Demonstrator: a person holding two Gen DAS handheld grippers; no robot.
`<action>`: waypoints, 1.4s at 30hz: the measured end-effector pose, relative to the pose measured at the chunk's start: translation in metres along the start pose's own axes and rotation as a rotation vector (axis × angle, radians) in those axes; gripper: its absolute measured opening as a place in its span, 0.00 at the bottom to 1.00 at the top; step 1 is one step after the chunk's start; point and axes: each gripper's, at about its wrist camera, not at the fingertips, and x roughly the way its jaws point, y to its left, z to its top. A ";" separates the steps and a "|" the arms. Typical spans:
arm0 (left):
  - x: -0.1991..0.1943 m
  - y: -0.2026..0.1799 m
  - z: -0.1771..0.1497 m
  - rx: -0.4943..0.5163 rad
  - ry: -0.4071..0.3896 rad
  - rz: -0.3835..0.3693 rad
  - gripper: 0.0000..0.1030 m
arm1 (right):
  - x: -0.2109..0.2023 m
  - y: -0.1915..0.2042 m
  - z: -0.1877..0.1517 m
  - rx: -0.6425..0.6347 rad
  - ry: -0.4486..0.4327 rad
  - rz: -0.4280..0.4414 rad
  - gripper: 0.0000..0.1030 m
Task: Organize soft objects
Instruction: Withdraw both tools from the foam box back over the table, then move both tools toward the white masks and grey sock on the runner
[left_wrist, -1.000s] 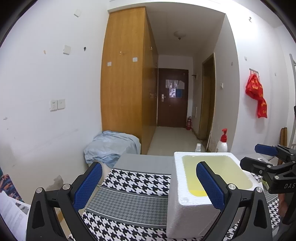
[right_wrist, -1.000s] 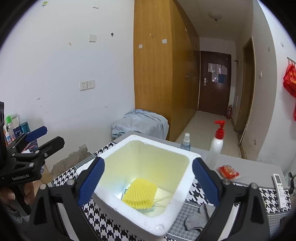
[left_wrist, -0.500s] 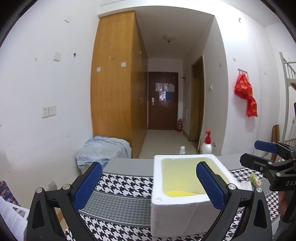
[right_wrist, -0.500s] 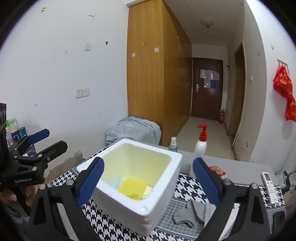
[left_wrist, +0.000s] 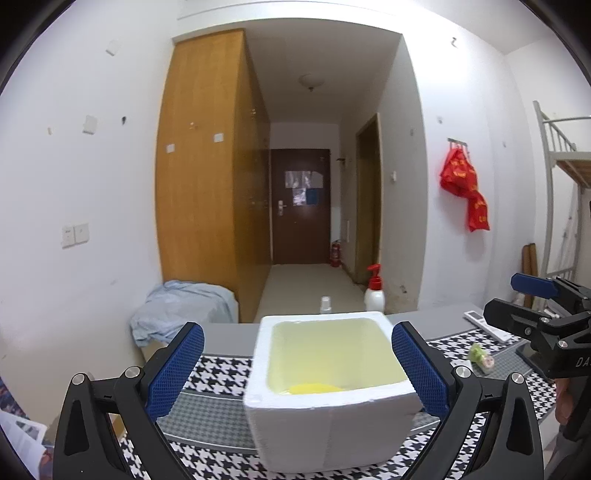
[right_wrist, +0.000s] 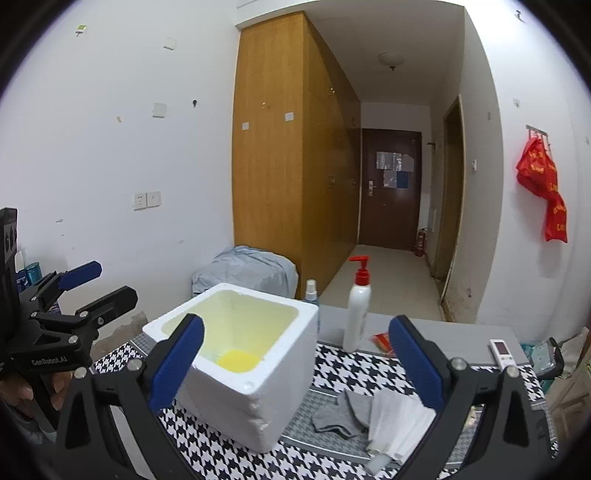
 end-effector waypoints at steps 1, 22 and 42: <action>0.000 -0.002 0.000 0.002 -0.001 -0.006 0.99 | -0.001 -0.001 0.000 0.003 -0.001 -0.005 0.99; 0.001 -0.053 0.001 0.039 0.004 -0.158 0.99 | -0.047 -0.042 -0.021 0.048 -0.014 -0.166 0.99; 0.014 -0.094 -0.007 0.081 0.040 -0.280 0.99 | -0.068 -0.079 -0.043 0.096 0.025 -0.295 0.99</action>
